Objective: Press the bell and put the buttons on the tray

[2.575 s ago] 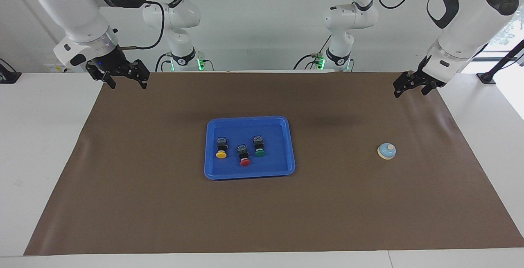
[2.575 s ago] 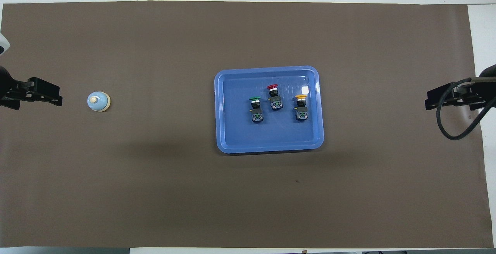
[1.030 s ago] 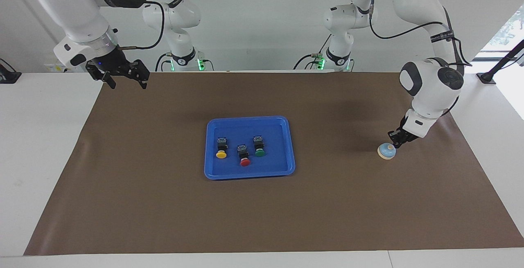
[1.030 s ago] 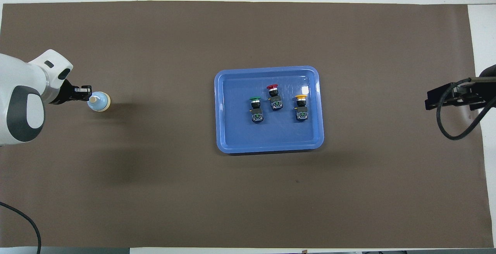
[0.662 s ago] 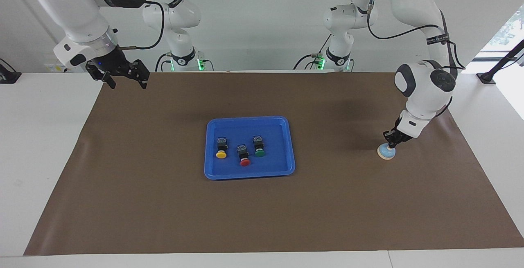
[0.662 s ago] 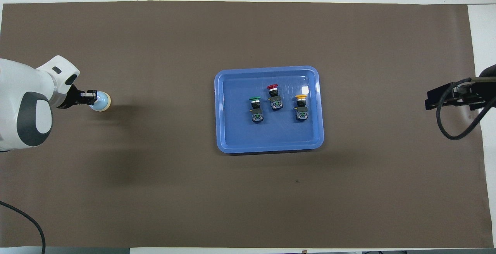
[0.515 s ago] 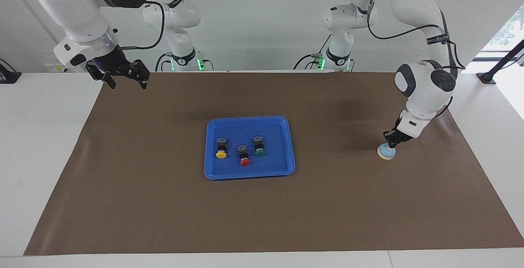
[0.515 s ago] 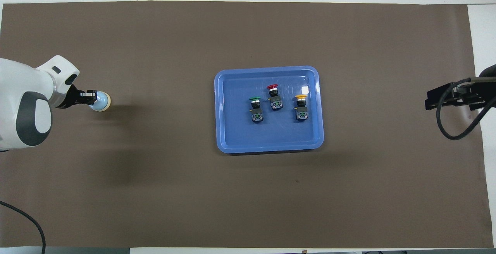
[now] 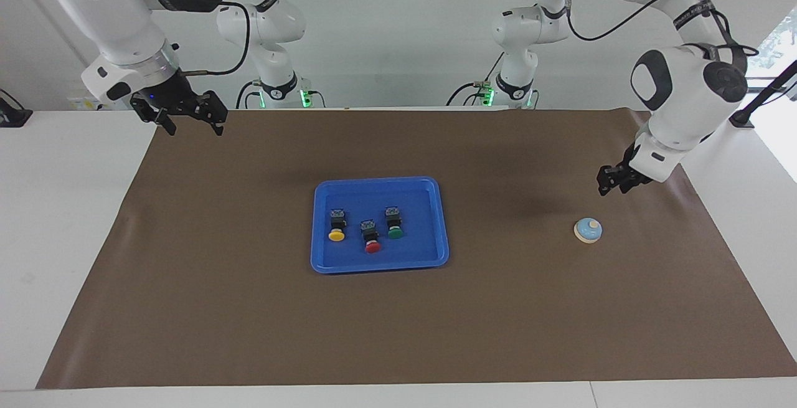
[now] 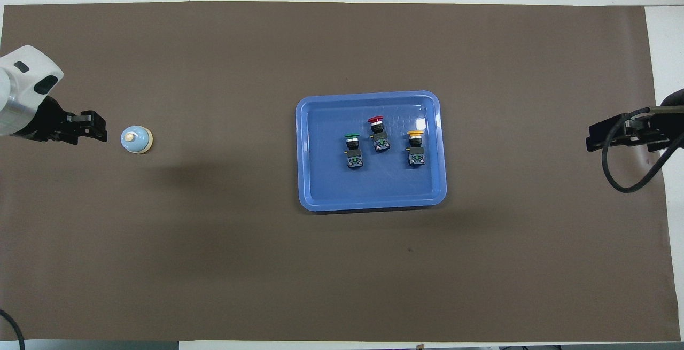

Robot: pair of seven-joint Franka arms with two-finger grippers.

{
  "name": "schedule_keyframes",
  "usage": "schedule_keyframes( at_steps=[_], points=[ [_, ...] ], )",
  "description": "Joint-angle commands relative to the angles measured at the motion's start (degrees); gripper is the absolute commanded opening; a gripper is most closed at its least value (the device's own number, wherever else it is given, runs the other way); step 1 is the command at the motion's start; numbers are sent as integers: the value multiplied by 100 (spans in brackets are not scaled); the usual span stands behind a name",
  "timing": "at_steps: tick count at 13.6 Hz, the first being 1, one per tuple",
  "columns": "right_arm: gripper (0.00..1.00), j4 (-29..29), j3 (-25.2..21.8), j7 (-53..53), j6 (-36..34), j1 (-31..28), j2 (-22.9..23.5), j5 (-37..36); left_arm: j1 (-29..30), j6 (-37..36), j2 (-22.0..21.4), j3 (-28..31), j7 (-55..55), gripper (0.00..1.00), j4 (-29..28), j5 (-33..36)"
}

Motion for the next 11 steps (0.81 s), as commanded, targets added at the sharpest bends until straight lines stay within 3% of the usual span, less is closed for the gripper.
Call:
schedule_keyframes(
  at_steps=[1,5,11],
  points=[
    [100,-24,27,58,-85,-25,-66,-61,-46,-669,-592,30,-52,100,-116,-17],
    [100,-24,27,58,-85,-25,-66,-61,-54,-1234,-1103,-66,28,100,-107,-17],
    [100,-24,27,58,-85,-25,-66,-61,-151,-1533,-656,-67,36,100,745,27]
  ],
)
